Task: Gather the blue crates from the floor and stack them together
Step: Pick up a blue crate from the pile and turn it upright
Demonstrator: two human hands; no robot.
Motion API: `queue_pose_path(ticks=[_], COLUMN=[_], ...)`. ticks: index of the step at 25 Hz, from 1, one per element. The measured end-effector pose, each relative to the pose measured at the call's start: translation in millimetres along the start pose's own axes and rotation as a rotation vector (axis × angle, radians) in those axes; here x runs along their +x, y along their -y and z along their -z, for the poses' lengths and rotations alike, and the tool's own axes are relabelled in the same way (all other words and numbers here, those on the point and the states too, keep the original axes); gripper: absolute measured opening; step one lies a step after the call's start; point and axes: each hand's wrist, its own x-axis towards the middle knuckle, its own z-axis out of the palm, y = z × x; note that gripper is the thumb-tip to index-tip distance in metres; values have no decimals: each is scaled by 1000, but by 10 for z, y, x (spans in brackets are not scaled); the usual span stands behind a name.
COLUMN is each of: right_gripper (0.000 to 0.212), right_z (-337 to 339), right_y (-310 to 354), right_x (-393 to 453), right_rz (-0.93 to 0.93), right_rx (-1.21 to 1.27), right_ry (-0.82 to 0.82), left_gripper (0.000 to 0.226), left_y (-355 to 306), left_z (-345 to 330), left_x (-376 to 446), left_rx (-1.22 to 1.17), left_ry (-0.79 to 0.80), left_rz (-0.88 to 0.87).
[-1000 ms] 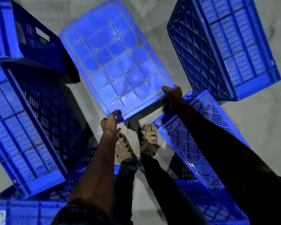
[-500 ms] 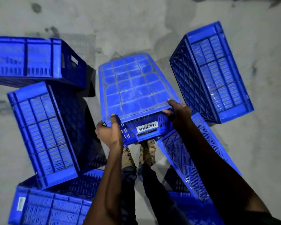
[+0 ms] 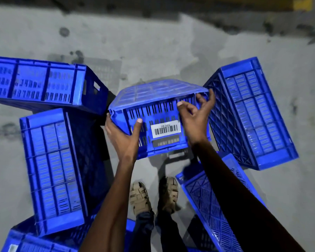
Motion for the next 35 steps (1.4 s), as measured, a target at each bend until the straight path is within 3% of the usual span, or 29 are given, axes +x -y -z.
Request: queue_pose_path(ticks=[3, 7, 11, 15, 21, 25, 28, 30, 35], right_gripper=[88, 65, 60, 32, 30, 29, 40, 33, 38], right_z=[-80, 3, -155, -534, -637, -719, -762, -801, -809], right_y=[-56, -238, -350, -114, 142, 161, 61, 76, 452], right_x=[-141, -366, -271, 29, 96, 18, -208, -294, -325], right_rz=[273, 543, 585, 488, 543, 487, 453, 465, 428], right_rx=[-424, -954, -1529, -1617, -1578, -1656, -1620, -1558, -1403], right_ry=[110, 305, 584, 614, 619, 670, 709, 684, 433], left_gripper=[111, 114, 119, 113, 81, 62, 65, 73, 80], left_y=[-71, -230, -347, -415, -222, -43, 85, 169, 338], left_z=[-83, -109, -131, -114, 8, 63, 189, 296, 536], left_x=[186, 541, 831, 899, 314, 13, -51, -83, -172], left_rx=[152, 199, 252, 256, 260, 307, 254, 199, 177], left_ry=[-5, -6, 44, 60, -64, -49, -86, -116, -103], left_rz=[-53, -69, -97, -119, -155, -136, -63, -3, 74])
